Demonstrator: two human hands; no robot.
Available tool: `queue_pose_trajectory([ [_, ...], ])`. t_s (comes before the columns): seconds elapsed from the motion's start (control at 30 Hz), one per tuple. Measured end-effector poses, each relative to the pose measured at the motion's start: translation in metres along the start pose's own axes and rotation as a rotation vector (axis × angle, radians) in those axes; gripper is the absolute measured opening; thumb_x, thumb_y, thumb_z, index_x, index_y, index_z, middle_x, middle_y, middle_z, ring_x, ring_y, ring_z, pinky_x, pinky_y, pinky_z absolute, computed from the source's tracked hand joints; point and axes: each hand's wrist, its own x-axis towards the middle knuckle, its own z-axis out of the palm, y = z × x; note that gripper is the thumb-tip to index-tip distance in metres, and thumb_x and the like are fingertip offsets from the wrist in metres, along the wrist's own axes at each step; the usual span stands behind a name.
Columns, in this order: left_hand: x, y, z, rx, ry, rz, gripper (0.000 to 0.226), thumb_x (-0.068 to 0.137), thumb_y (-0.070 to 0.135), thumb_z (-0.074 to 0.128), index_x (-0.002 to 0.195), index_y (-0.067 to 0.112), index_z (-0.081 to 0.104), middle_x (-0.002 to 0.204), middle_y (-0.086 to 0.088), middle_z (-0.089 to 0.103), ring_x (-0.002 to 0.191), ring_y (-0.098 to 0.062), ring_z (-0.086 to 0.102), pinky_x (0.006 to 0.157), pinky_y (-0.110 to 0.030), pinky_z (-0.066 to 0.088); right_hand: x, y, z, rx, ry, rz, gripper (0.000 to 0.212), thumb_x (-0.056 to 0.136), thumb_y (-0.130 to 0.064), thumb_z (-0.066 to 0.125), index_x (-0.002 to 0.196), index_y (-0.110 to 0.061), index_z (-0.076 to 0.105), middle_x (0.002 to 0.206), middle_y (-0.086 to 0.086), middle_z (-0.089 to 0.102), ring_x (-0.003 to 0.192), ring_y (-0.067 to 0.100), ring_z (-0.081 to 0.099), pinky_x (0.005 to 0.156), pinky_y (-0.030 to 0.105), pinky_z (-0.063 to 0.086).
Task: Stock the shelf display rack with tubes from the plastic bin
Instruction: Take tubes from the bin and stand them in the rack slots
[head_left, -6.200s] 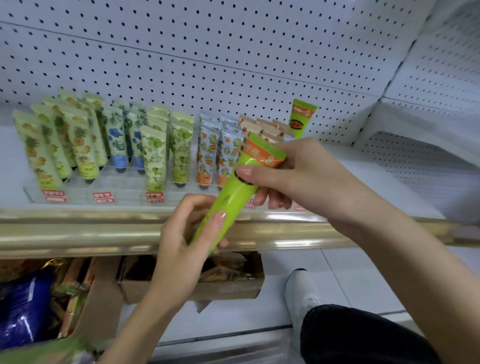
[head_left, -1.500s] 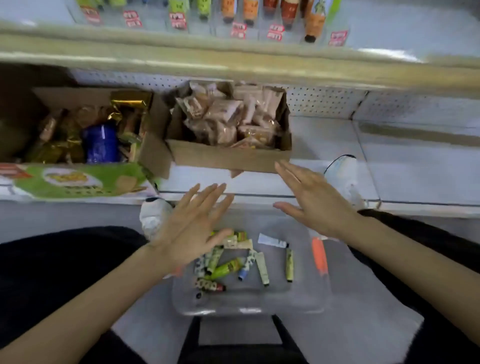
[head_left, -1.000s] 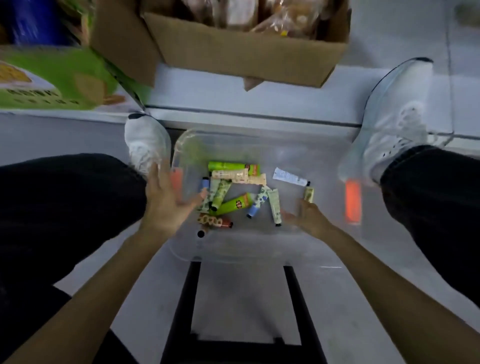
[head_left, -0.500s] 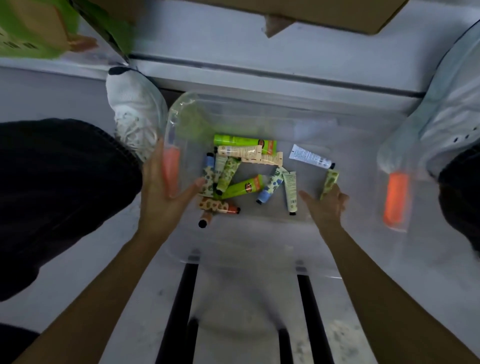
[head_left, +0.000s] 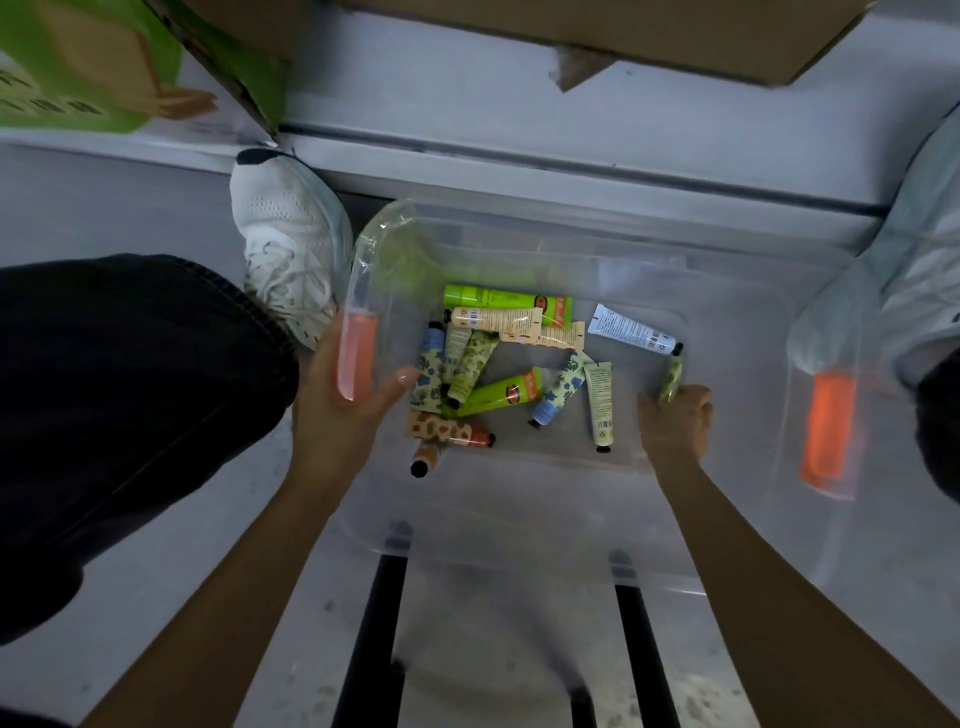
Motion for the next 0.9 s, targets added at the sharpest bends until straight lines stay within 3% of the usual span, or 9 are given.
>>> queue_pose_trajectory([
  [0.1, 0.002, -0.005, -0.002, -0.018, 0.008, -0.028, 0.082, 0.06, 0.057, 0.074, 0.134, 0.031, 0.051, 0.123, -0.014, 0.056, 0.116, -0.031, 0.057, 0.094, -0.052, 0.051, 0.004, 0.003, -0.001, -0.01, -0.026, -0.024, 0.036, 0.091, -0.019, 0.059, 0.117, 0.004, 0.048, 0.121, 0.024, 0.054, 0.111, 0.038, 0.052, 0.084, 0.039, 0.041],
  [0.2, 0.004, -0.008, -0.002, -0.064, 0.022, -0.04, 0.073, 0.067, 0.047, 0.074, 0.135, 0.035, 0.051, 0.124, 0.003, 0.059, 0.116, -0.017, 0.059, 0.095, -0.048, 0.051, 0.006, 0.002, -0.001, 0.055, -0.048, 0.002, 0.034, 0.091, -0.019, 0.06, 0.114, 0.004, 0.051, 0.118, 0.022, 0.056, 0.108, 0.037, 0.054, 0.077, 0.035, 0.04],
  [0.3, 0.003, -0.006, 0.0, -0.096, 0.037, -0.048, 0.071, 0.069, 0.044, 0.074, 0.135, 0.036, 0.051, 0.126, 0.008, 0.059, 0.117, -0.014, 0.059, 0.095, -0.047, 0.051, 0.003, 0.002, 0.0, 0.21, -0.145, 0.043, 0.027, 0.092, -0.021, 0.058, 0.109, 0.001, 0.059, 0.107, 0.018, 0.063, 0.09, 0.028, 0.057, 0.061, 0.027, 0.042],
  [0.4, 0.003, -0.006, 0.002, -0.114, 0.057, -0.065, 0.078, 0.061, 0.056, 0.073, 0.134, 0.038, 0.051, 0.13, 0.006, 0.057, 0.119, -0.017, 0.058, 0.094, -0.048, 0.051, -0.001, 0.002, 0.003, 0.388, -0.415, 0.064, 0.019, 0.095, -0.012, 0.054, 0.109, -0.001, 0.059, 0.106, 0.017, 0.064, 0.091, 0.027, 0.059, 0.085, 0.043, 0.052],
  [0.47, 0.004, -0.007, 0.002, -0.115, 0.062, -0.063, 0.08, 0.06, 0.057, 0.074, 0.134, 0.038, 0.051, 0.13, 0.004, 0.057, 0.119, -0.019, 0.058, 0.094, -0.049, 0.052, -0.005, -0.001, 0.002, 0.389, -0.57, 0.067, 0.024, 0.097, -0.009, 0.05, 0.118, 0.001, 0.056, 0.111, 0.016, 0.063, 0.101, 0.03, 0.06, 0.09, 0.039, 0.048],
  [0.57, 0.004, -0.008, 0.001, -0.107, 0.06, -0.046, 0.078, 0.063, 0.052, 0.075, 0.135, 0.036, 0.051, 0.131, 0.003, 0.056, 0.12, -0.018, 0.057, 0.094, -0.048, 0.052, -0.007, -0.003, 0.006, 0.375, -0.663, 0.053, 0.032, 0.097, -0.011, 0.05, 0.126, 0.0, 0.053, 0.119, 0.016, 0.063, 0.11, 0.032, 0.06, 0.094, 0.038, 0.046],
  [0.67, 0.003, -0.008, 0.002, -0.108, 0.054, -0.034, 0.073, 0.068, 0.043, 0.076, 0.136, 0.034, 0.051, 0.131, 0.005, 0.057, 0.12, -0.016, 0.056, 0.094, -0.048, 0.052, -0.013, -0.009, 0.01, 0.424, -0.714, 0.074, 0.03, 0.093, -0.017, 0.059, 0.121, -0.008, 0.057, 0.116, 0.009, 0.066, 0.107, 0.025, 0.062, 0.087, 0.032, 0.046],
  [0.8, 0.003, -0.008, 0.002, -0.109, 0.044, -0.023, 0.077, 0.064, 0.049, 0.076, 0.135, 0.034, 0.051, 0.129, 0.004, 0.058, 0.12, -0.017, 0.057, 0.094, -0.049, 0.052, -0.022, -0.018, 0.019, 0.552, -0.715, 0.168, 0.03, 0.086, -0.023, 0.068, 0.113, -0.012, 0.061, 0.106, 0.004, 0.069, 0.092, 0.017, 0.065, 0.065, 0.024, 0.046],
  [0.9, 0.003, -0.009, 0.002, -0.109, 0.037, -0.021, 0.078, 0.063, 0.05, 0.076, 0.135, 0.033, 0.051, 0.129, 0.002, 0.058, 0.12, -0.019, 0.057, 0.094, -0.051, 0.051, -0.028, -0.024, 0.028, 0.639, -0.689, 0.231, 0.032, 0.082, -0.024, 0.073, 0.109, -0.011, 0.062, 0.1, 0.004, 0.07, 0.09, 0.019, 0.066, 0.068, 0.028, 0.05],
])
